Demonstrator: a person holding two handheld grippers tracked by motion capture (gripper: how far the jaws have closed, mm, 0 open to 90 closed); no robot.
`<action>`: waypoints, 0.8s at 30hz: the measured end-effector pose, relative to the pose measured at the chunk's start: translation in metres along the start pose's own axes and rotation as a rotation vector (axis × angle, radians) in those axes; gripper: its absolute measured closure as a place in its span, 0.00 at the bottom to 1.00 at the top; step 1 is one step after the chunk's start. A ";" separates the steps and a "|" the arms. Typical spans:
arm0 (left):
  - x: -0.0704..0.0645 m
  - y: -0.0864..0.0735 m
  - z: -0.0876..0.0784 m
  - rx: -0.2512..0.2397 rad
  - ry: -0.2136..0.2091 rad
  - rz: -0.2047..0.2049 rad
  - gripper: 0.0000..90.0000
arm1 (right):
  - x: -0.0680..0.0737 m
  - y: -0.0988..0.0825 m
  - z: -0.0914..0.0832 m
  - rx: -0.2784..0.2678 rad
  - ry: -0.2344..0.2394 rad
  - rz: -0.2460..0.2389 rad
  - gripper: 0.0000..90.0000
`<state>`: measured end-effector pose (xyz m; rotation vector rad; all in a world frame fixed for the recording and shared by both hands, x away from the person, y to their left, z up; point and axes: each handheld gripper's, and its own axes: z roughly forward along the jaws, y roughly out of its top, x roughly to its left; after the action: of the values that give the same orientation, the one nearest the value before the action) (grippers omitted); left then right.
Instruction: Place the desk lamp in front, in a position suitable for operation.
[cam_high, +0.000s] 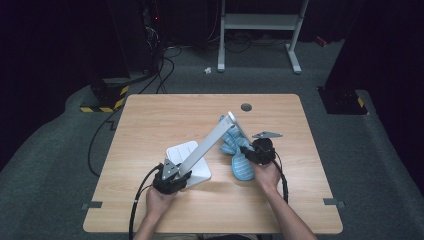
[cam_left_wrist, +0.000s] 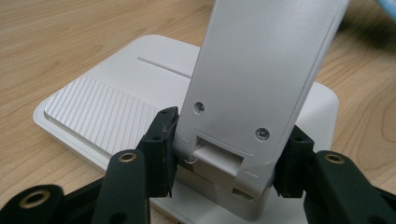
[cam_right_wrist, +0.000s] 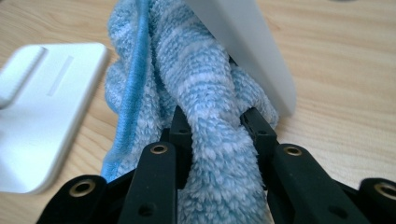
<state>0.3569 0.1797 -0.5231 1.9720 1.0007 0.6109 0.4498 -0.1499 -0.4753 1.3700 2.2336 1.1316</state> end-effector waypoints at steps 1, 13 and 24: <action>0.000 0.000 0.000 0.000 0.000 0.000 0.56 | 0.002 0.002 -0.003 -0.010 0.009 -0.007 0.78; 0.000 0.000 0.000 -0.001 0.001 0.004 0.56 | 0.045 0.039 -0.058 -0.201 0.114 -0.111 0.77; 0.000 0.000 0.000 0.002 0.002 0.009 0.56 | 0.044 0.037 -0.057 -0.214 0.118 -0.098 0.78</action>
<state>0.3568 0.1794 -0.5229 1.9787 0.9948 0.6175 0.4166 -0.1303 -0.4034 1.1242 2.1570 1.4028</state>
